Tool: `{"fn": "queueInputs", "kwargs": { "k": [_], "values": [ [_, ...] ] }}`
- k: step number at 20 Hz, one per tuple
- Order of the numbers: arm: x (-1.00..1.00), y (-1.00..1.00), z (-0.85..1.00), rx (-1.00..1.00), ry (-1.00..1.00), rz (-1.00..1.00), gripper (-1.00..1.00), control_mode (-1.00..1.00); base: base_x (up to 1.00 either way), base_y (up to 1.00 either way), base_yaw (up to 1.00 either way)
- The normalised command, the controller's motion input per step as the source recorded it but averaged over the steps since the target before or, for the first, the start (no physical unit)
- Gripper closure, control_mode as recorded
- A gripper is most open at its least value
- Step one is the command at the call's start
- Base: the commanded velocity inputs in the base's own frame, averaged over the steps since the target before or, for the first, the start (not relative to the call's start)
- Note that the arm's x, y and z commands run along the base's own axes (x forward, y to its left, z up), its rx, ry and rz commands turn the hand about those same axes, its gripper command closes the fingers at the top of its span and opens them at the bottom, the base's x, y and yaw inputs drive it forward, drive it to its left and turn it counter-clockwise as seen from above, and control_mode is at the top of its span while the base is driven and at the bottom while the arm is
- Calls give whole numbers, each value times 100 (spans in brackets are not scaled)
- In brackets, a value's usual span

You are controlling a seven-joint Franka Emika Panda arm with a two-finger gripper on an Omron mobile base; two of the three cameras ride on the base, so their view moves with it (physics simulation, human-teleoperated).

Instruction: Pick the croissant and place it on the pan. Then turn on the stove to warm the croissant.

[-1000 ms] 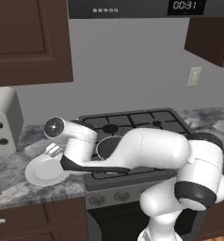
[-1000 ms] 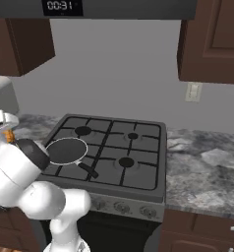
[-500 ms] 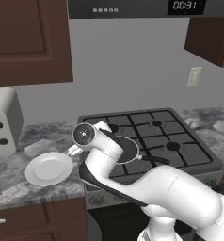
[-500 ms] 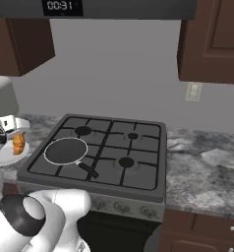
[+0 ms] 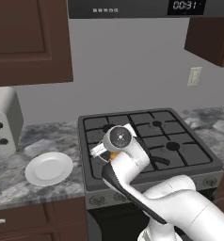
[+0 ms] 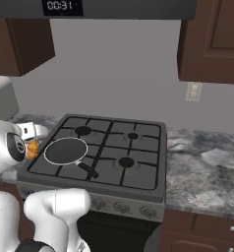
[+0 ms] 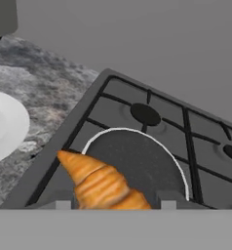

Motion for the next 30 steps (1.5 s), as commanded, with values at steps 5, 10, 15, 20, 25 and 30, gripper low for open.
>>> {"fn": "queueInputs", "kwargs": {
  "k": [5,10,15,20,25,30],
  "values": [
    [0,-86,2,0,-3,1,100,-100,0,0,0],
    [0,-19,0,0,-1,0,100,-100,0,0,0],
    [37,-1,0,0,0,0,100,-100,0,0,0],
    [51,-3,0,0,0,0,100,-100,0,0,0],
    [24,0,0,0,0,0,100,-100,0,0,0],
    [13,0,0,0,0,0,100,-100,0,0,0]
  ]
}}
